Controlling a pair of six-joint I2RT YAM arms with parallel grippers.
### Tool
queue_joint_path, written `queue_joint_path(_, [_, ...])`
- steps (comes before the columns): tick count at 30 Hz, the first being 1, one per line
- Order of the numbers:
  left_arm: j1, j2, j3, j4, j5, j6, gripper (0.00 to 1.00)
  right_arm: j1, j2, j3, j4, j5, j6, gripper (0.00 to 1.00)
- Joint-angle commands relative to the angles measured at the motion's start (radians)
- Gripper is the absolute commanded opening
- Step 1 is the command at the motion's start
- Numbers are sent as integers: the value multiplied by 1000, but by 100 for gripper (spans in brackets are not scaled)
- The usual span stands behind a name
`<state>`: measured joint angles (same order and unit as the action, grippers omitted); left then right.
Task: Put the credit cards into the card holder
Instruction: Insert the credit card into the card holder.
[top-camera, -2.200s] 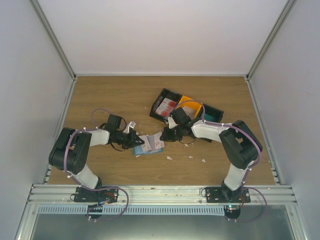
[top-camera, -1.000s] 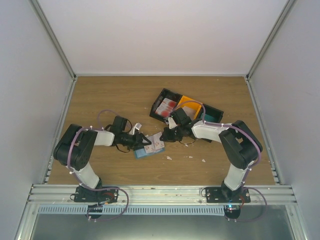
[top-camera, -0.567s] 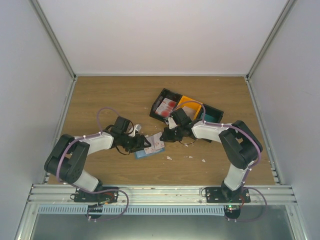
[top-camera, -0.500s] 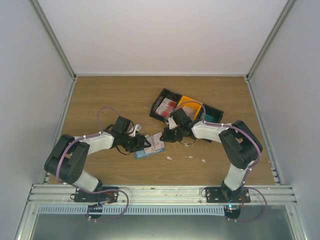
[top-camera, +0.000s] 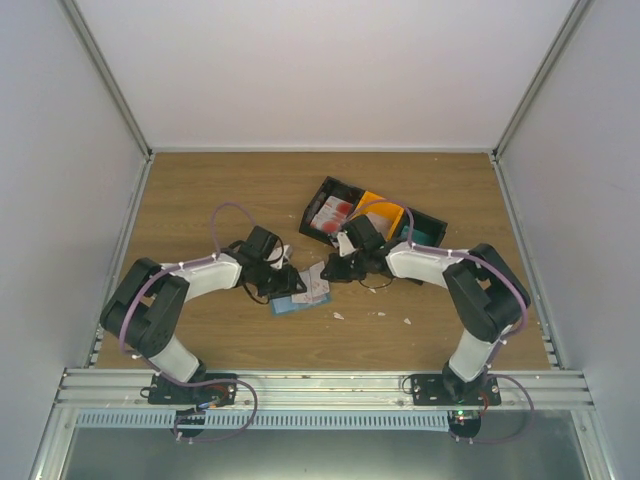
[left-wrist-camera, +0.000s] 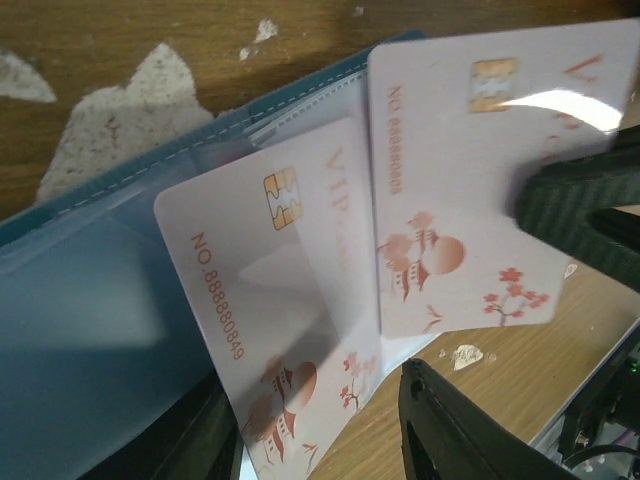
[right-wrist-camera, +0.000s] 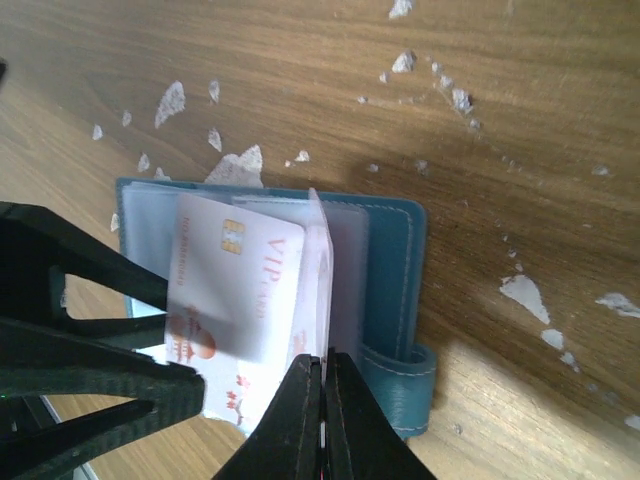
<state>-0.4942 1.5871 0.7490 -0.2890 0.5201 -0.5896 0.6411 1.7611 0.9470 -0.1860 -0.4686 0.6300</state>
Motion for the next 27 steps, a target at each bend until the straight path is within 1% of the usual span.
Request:
queue_joint_path(1, [-24,33,32,-27,-43,33,45,-2,-80,38,-92,125,-58,0])
queue_joint_path(5, [-35,26,44,-65,-68,36,47,-8,-131,63,-184,237,-76,0])
queue_joint_path(11, [-67,-17,26,-125,-125,22,51,18,-152,75,-284,363,-93,0])
queue_joint_path(16, [-99,-37,32,-210,-239,3,53,63,-123,116,-358,446,-95,0])
queue_joint_path(19, [-120,-41,51,-251,-294,-7,53,89,-100,131,-383,464,-93,1])
queue_joint_path(22, [-136,-32,71,-266,-317,-9,53,109,-77,137,-388,455,-91,0])
queue_joint_path(24, [-141,-18,75,-249,-307,-5,50,121,-62,141,-374,431,-99,1])
queue_joint_path(27, [-144,10,78,-222,-289,1,49,133,-32,154,-365,415,-104,1])
